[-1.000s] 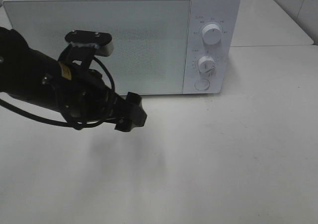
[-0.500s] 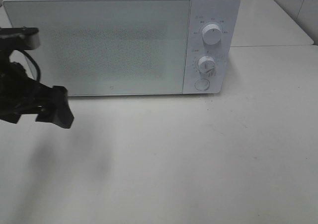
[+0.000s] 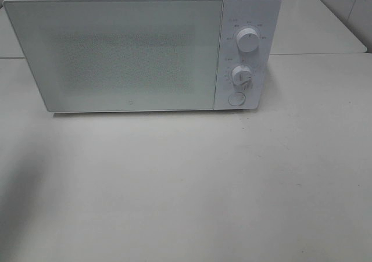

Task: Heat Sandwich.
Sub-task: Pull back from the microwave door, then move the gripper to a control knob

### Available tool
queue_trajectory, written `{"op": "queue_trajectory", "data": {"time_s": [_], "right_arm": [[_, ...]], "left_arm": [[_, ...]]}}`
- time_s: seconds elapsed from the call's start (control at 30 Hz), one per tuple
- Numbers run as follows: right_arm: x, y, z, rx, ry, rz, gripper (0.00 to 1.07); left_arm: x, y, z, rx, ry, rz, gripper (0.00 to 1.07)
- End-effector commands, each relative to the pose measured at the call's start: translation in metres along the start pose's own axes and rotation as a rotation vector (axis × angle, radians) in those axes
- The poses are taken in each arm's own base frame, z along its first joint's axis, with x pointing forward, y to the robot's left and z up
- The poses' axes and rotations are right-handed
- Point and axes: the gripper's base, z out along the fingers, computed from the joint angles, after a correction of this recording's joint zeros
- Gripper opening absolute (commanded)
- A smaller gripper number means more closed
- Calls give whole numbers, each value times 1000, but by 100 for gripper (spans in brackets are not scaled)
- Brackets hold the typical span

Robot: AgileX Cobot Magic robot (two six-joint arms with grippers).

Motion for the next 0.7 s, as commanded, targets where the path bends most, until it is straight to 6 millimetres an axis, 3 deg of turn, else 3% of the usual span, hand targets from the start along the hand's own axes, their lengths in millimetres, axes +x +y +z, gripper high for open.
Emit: {"op": "queue_trajectory", "data": {"time_s": [0.03,0.33,0.53,0.7], "right_arm": [[2,0,-3,8,-31,10,75],[2,0,-3,8,-31,10,75],[2,0,-3,8,-31,8,75],[2,0,-3,8,-31,8,75]], "left_arm": [[10,9,-10,-53,43,6,98],[37,6,-39,-26,-61,-6,98],[79,6,-28,-15,-65,-8,98],[102,3,-24,29,-116,-24,98]]}}
